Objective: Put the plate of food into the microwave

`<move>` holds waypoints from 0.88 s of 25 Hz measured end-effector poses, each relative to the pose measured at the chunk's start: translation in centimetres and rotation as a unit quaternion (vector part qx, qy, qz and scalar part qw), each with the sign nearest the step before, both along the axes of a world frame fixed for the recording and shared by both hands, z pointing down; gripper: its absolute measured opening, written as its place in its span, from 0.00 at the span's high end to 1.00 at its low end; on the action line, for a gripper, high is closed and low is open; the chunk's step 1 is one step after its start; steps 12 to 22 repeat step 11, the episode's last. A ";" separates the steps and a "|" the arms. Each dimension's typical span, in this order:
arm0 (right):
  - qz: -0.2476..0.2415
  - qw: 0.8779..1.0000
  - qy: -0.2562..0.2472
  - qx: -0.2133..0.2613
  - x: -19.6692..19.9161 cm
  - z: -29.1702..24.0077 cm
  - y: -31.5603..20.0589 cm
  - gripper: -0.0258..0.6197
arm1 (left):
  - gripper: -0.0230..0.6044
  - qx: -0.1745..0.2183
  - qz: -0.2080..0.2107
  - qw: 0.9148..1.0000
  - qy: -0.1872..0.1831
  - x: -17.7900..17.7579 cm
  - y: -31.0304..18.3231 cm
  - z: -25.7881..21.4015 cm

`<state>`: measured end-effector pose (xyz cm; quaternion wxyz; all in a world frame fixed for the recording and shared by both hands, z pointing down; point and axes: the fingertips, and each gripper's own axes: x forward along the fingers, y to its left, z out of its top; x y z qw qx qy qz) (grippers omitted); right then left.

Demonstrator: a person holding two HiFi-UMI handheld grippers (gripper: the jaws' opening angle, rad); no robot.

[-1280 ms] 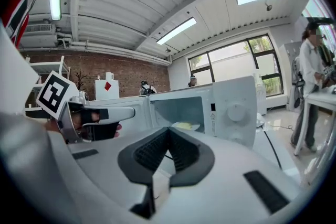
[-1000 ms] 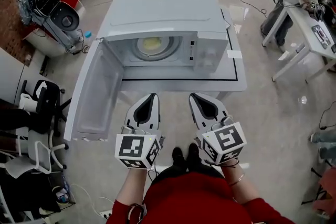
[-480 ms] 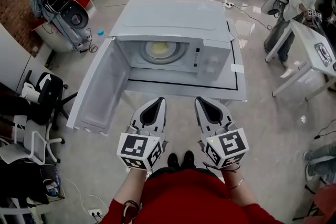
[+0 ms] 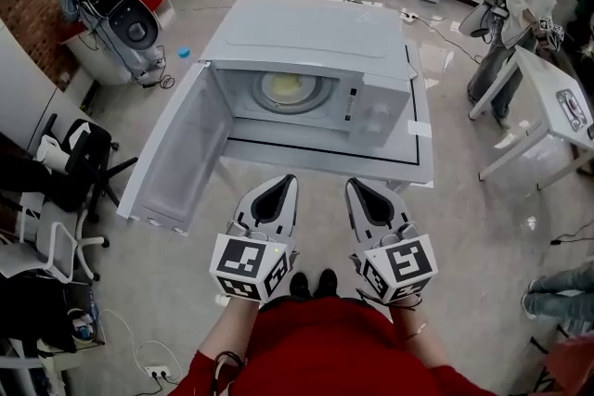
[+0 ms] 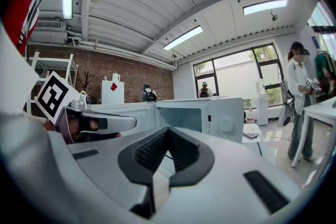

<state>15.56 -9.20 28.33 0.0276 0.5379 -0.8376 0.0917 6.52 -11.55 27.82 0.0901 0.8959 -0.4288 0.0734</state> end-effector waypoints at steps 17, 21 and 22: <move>-0.011 1.000 0.007 0.002 -0.3 0.2 -0.1 0.94 | 0.95 -0.011 -0.004 1.000 0.008 0.1 0.0 0.4; -0.011 1.000 0.007 0.002 -0.3 0.2 -0.1 0.94 | 0.95 -0.011 -0.004 1.000 0.008 0.1 0.0 0.4; -0.011 1.000 0.007 0.002 -0.3 0.2 -0.1 0.94 | 0.95 -0.011 -0.004 1.000 0.008 0.1 0.0 0.4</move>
